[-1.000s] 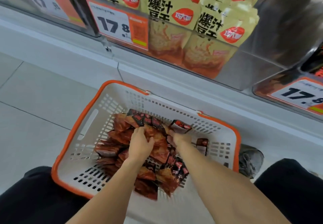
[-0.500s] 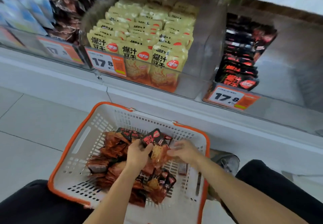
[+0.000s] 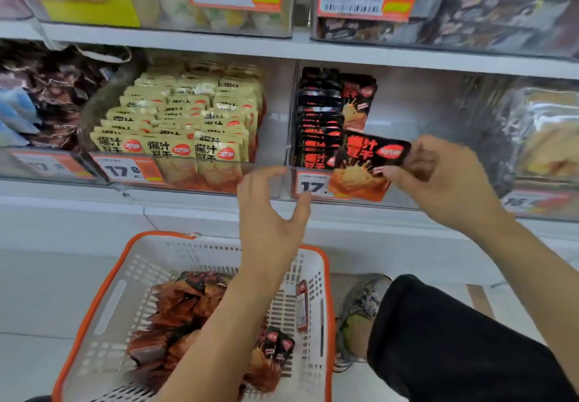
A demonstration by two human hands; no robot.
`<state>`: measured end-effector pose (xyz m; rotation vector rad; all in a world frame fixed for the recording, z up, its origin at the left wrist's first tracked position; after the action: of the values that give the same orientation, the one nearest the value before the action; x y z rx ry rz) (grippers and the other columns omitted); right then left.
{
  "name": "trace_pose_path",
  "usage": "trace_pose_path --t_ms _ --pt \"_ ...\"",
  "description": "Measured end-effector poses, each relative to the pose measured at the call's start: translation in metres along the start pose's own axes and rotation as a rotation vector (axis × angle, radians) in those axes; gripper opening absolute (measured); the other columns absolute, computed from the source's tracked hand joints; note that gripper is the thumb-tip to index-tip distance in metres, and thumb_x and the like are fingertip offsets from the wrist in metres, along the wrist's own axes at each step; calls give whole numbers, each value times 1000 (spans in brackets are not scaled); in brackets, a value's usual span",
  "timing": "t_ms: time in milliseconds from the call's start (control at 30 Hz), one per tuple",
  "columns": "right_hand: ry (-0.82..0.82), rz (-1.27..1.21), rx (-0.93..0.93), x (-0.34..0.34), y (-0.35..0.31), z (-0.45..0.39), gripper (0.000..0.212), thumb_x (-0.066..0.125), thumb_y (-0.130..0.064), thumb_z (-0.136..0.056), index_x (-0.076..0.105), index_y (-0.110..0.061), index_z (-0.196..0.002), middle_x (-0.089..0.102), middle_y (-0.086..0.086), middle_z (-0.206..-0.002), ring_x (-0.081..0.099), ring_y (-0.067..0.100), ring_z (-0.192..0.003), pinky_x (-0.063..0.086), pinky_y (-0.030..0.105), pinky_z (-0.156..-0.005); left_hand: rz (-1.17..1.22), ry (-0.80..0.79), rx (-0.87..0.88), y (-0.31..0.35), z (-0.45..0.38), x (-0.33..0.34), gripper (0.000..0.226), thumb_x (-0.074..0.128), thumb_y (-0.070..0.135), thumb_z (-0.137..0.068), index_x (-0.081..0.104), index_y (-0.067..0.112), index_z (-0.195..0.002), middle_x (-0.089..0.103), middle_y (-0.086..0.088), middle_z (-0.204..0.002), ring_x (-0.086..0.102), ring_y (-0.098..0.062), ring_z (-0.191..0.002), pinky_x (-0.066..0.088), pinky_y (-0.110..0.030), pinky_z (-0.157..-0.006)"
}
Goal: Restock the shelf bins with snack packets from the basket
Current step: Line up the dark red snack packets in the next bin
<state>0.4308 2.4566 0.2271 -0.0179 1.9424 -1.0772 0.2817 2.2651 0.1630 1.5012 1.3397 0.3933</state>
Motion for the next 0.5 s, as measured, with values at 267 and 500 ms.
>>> trace_pose_path --t_ms 267,500 --pt "161 211 90 -23 64 -79 21 79 -16 -83 58 -12 -82 64 6 -74 61 19 -73 48 27 -71 -172 -128 23 -15 -43 49 92 81 39 -79 33 5 -149 45 -12 -144 34 -23 -135 26 -33 -115" --pt "127 19 323 32 128 -175 34 82 -14 -80 52 -20 -66 60 2 -69 59 3 -62 52 17 -66 -269 4 90 -30 -41 54 81 76 45 -82 41 9 -146 58 -10 -124 41 -22 -116 31 -29 -99"
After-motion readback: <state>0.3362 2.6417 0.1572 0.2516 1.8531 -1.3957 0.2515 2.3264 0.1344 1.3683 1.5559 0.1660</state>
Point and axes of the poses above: each hand's wrist, its own z-axis away from the middle knuckle, its own x-axis out of the palm, y = z × x, the point moved 7 cm from there along -z, towards the middle knuckle
